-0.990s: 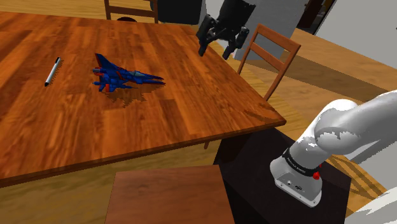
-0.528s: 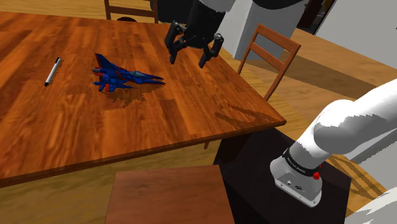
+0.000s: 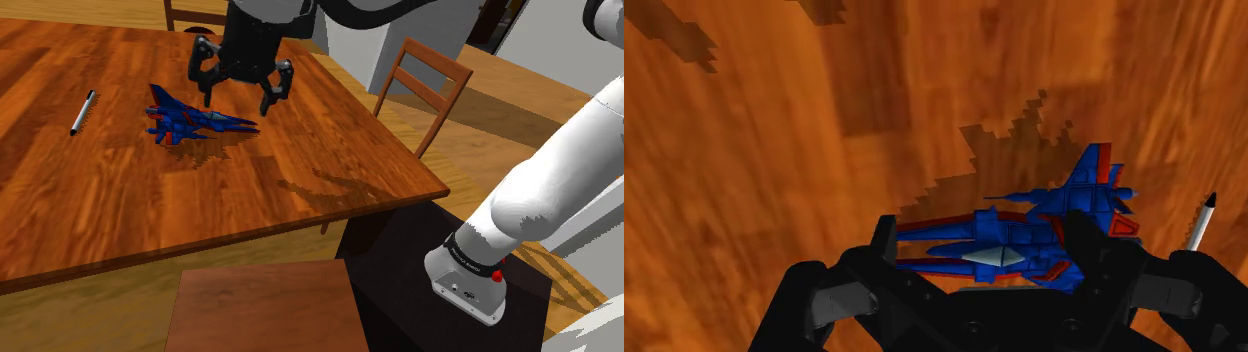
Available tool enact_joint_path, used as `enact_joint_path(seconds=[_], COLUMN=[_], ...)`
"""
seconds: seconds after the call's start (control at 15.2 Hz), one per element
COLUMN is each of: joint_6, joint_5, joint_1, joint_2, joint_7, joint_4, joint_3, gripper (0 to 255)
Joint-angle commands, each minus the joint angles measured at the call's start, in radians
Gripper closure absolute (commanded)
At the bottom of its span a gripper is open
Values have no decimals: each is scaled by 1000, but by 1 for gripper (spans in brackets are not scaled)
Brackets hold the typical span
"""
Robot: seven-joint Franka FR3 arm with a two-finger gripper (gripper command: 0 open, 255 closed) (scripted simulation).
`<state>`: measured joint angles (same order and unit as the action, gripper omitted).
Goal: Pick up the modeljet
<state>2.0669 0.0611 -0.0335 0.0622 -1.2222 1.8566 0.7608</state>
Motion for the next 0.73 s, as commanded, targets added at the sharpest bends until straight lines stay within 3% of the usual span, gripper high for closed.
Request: enact_joint_path(seconds=[0.0,0.33,0.4,0.66], joint_6=[-8,-85,-99,-47], joint_5=[108,343,367,372], joint_1=[17,167,196,191], joint_2=[-114,-382,-415,-416], joint_7=[-109,-308,-326,-337], joint_4=[-86,-336,-375,-323], joint_3=[42,37,26,19], gripper=[0,0,0,0])
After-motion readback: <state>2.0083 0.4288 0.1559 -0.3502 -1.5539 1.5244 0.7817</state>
